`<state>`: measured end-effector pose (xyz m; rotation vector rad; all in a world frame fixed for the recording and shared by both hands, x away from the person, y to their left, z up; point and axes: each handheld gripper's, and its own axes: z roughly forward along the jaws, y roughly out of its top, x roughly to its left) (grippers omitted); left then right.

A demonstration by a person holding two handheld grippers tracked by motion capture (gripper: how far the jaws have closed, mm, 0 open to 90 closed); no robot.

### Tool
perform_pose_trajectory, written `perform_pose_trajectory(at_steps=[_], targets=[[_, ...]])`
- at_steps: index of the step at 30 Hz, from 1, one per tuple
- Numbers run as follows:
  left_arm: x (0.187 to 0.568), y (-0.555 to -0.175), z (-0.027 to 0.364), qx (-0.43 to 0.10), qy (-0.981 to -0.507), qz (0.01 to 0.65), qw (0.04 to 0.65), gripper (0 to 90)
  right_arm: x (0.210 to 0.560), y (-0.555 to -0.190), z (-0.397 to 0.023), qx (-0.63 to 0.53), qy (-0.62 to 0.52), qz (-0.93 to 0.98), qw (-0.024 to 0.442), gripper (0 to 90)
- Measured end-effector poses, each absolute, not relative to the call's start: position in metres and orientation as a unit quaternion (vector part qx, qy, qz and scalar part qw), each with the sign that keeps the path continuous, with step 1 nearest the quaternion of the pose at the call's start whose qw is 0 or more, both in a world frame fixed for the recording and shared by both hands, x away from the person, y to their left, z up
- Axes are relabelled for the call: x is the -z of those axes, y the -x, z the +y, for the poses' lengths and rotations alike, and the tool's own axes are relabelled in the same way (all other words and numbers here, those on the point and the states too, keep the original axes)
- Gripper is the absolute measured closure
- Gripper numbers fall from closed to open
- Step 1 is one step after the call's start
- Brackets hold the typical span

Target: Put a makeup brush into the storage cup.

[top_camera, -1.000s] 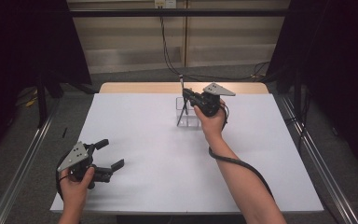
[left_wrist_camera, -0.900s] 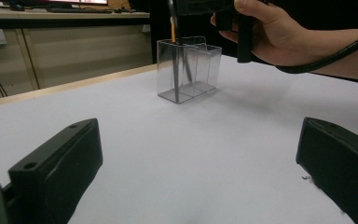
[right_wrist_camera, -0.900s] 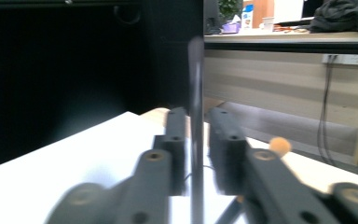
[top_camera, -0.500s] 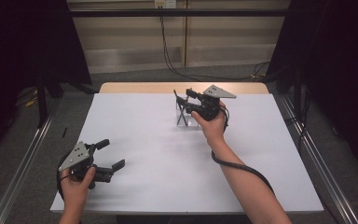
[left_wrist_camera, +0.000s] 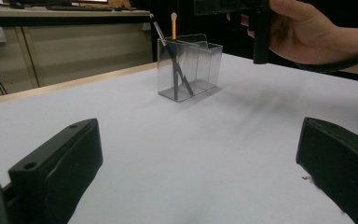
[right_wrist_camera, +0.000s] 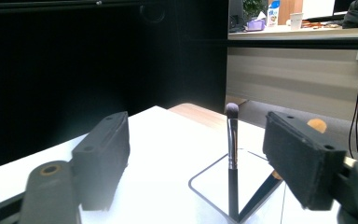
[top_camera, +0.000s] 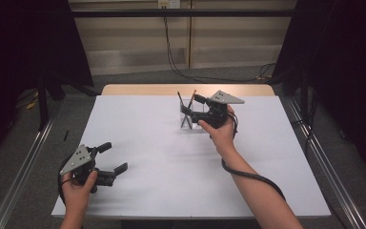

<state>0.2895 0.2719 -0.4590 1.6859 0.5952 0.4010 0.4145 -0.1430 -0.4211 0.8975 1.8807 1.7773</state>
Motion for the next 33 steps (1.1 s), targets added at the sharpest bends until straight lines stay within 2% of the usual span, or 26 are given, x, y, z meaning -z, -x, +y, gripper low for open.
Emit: perform_pose_trajectory(at_steps=[14,33], targets=[[0.458,-0.293,0.268,-0.17,-0.73,0.254,0.612,0.2,0.422,-0.401,-0.141,-0.631,-0.305,0.688,0.188,9.9],[0.458,-0.295,0.266,-0.169,-0.726,0.253,0.617,0.2,0.427,-0.385,-0.138,-0.63,-0.294,0.699,0.164,4.7]])
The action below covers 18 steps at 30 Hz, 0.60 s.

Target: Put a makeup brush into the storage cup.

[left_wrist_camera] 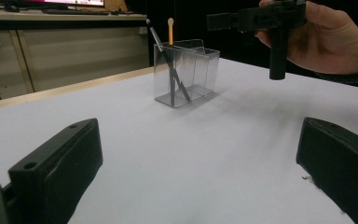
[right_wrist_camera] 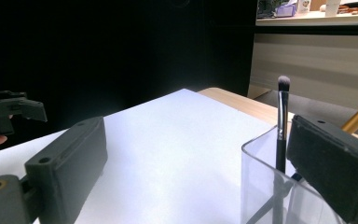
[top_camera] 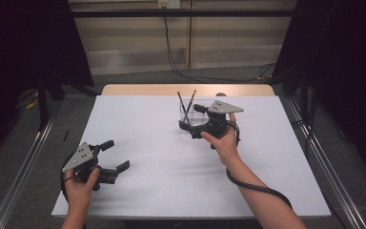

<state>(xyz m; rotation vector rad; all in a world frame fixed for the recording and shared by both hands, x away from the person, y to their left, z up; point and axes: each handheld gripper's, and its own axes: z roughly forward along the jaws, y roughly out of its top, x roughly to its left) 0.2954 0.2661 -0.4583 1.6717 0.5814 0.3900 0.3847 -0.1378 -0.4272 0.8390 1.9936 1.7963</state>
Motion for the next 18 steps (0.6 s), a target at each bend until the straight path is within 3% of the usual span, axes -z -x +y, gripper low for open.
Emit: perform_pose_trajectory(at_steps=[18], targets=[[0.456,-0.302,0.262,-0.168,-0.724,0.25,0.621,0.2,0.43,-0.368,-0.145,-0.621,-0.272,0.716,0.166,1.0]])
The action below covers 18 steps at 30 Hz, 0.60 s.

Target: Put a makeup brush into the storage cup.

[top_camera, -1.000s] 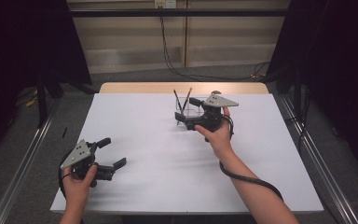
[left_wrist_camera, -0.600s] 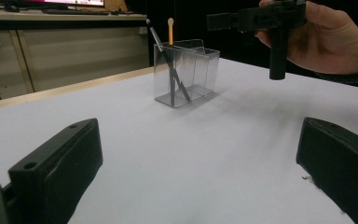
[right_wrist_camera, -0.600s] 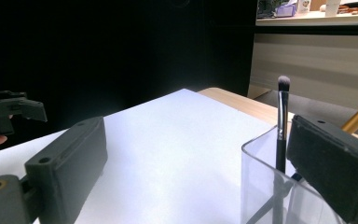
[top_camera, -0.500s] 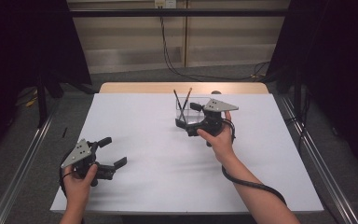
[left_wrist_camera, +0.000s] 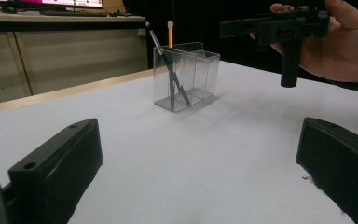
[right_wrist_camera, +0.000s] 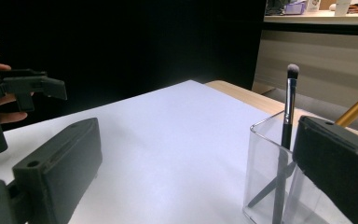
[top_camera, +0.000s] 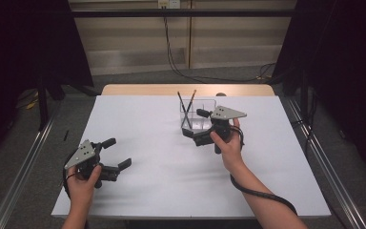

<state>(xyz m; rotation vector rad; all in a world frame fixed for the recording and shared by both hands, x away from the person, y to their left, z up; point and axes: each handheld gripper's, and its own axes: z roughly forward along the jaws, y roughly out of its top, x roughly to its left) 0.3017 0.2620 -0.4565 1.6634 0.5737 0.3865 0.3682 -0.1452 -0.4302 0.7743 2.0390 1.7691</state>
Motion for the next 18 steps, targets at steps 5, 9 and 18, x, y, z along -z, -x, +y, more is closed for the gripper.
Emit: perform_pose_trajectory(at_steps=[5,9,18], targets=[[0.457,-0.301,0.263,-0.166,-0.722,0.252,0.622,0.1,0.428,-0.364,-0.146,-0.621,-0.267,0.717,0.168,0.9],[0.456,-0.301,0.263,-0.168,-0.722,0.251,0.622,0.2,0.426,-0.362,-0.149,-0.627,-0.262,0.714,0.167,0.9],[0.456,-0.302,0.259,-0.166,-0.726,0.247,0.62,0.2,0.427,-0.357,-0.157,-0.624,-0.264,0.716,0.169,0.9]])
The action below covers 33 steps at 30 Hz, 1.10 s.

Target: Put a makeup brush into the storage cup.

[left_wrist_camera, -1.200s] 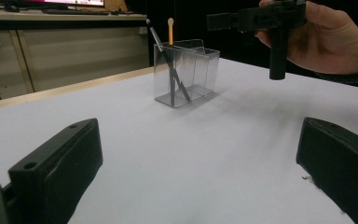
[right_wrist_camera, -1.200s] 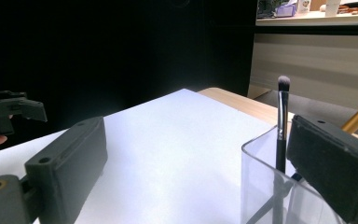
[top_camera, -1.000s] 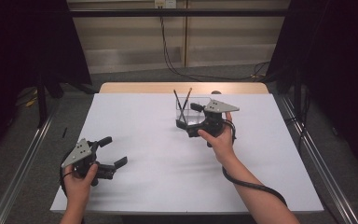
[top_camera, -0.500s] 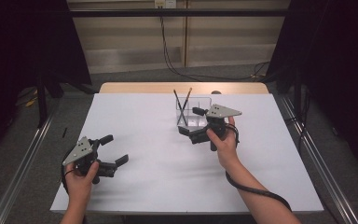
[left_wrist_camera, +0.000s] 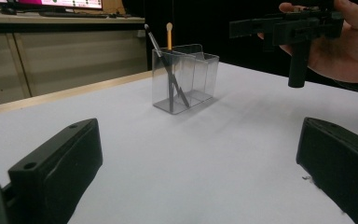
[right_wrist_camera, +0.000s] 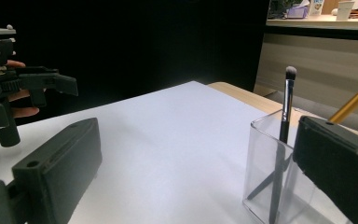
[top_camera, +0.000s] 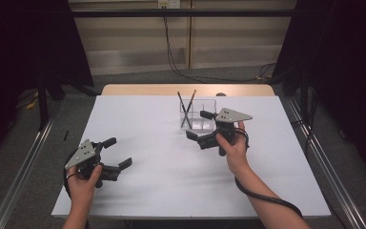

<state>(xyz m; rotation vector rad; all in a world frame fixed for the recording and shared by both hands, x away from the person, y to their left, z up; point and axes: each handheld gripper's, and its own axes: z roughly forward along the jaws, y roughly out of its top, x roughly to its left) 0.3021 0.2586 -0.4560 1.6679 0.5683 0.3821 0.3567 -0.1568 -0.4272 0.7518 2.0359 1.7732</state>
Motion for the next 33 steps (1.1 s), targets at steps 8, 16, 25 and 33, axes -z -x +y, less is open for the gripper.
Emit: perform_pose_trajectory(at_steps=[8,16,25,33], targets=[[0.456,-0.301,0.259,-0.167,-0.728,0.246,0.618,0.2,0.429,-0.35,-0.167,-0.623,-0.265,0.717,0.169,0.9],[0.457,-0.302,0.257,-0.165,-0.728,0.248,0.617,0.2,0.434,-0.344,-0.18,-0.616,-0.267,0.721,0.172,0.9],[0.456,-0.302,0.255,-0.166,-0.729,0.245,0.618,0.2,0.436,-0.336,-0.192,-0.614,-0.27,0.721,0.174,0.9],[0.456,-0.302,0.256,-0.165,-0.726,0.248,0.62,0.1,0.435,-0.329,-0.202,-0.617,-0.272,0.717,0.176,0.9]])
